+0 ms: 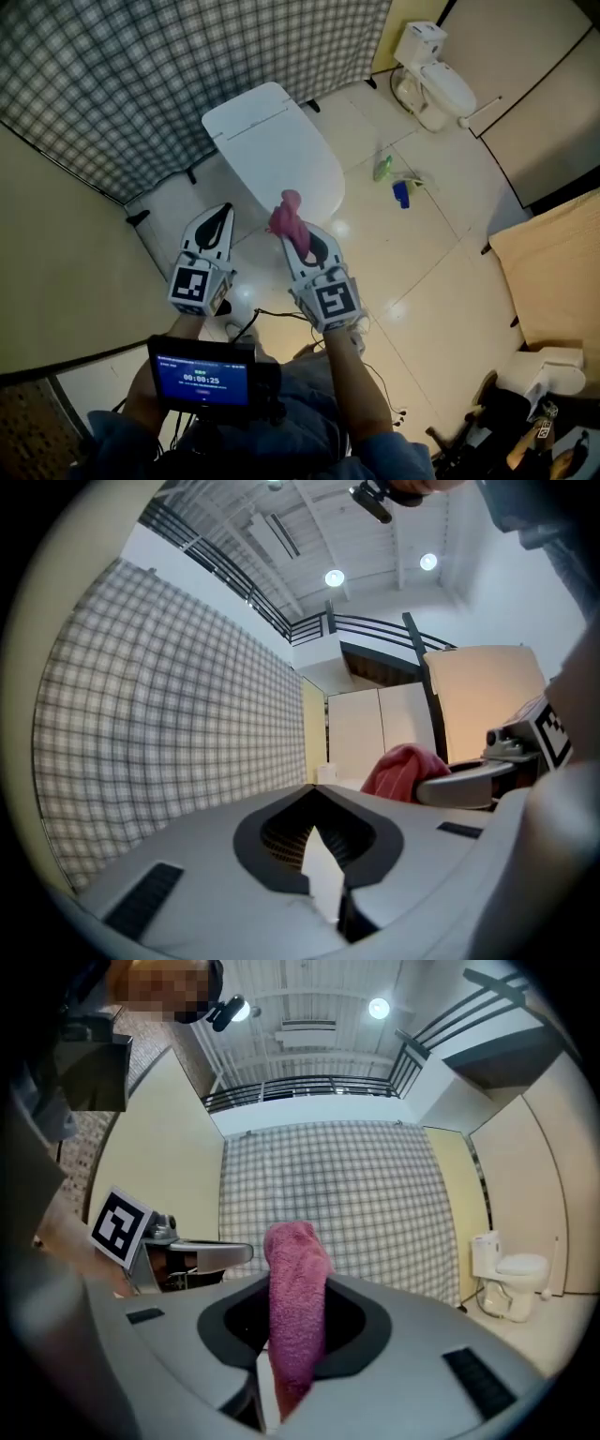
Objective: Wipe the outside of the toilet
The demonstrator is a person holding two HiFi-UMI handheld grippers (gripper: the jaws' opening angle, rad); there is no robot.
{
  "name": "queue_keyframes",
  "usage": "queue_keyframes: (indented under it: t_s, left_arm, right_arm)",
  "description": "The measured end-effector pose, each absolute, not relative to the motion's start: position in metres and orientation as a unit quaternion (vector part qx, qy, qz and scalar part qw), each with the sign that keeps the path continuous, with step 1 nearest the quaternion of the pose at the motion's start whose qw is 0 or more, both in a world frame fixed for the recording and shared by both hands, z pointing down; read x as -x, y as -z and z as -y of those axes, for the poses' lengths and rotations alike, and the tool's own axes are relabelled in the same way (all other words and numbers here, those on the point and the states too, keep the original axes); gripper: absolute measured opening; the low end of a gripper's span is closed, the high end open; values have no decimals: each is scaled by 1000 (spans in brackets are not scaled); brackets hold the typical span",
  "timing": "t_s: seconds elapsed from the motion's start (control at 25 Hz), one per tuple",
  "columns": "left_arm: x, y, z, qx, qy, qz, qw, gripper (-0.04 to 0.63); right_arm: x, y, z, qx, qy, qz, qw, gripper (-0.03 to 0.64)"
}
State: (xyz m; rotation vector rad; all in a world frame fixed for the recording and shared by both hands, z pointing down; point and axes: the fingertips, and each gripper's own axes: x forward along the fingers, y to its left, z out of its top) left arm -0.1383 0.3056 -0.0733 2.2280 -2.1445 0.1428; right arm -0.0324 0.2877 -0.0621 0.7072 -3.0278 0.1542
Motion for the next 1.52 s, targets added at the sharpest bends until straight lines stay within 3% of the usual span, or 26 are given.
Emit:
queue_keyframes:
  t_s: [0.24, 0.64, 0.96, 1.52]
  left_arm:
    - [67, 83, -264, -646, -36, 762, -14, 14]
    - [-78, 114, -248, -567, -31, 823, 4, 14]
    - [-109, 143, -247, -543, -17, 839, -25, 12]
    - [-136, 150, -253, -540, -19, 841, -12, 12]
  right_arm:
    - [-27, 85, -247, -103, -39, 994, -7, 84]
    - [-141, 116, -204, -6, -55, 998, -25, 84]
    - [-162, 140, -203, 5, -42, 999, -35, 83]
    - [-181, 140, -201, -12, -36, 998, -43, 81]
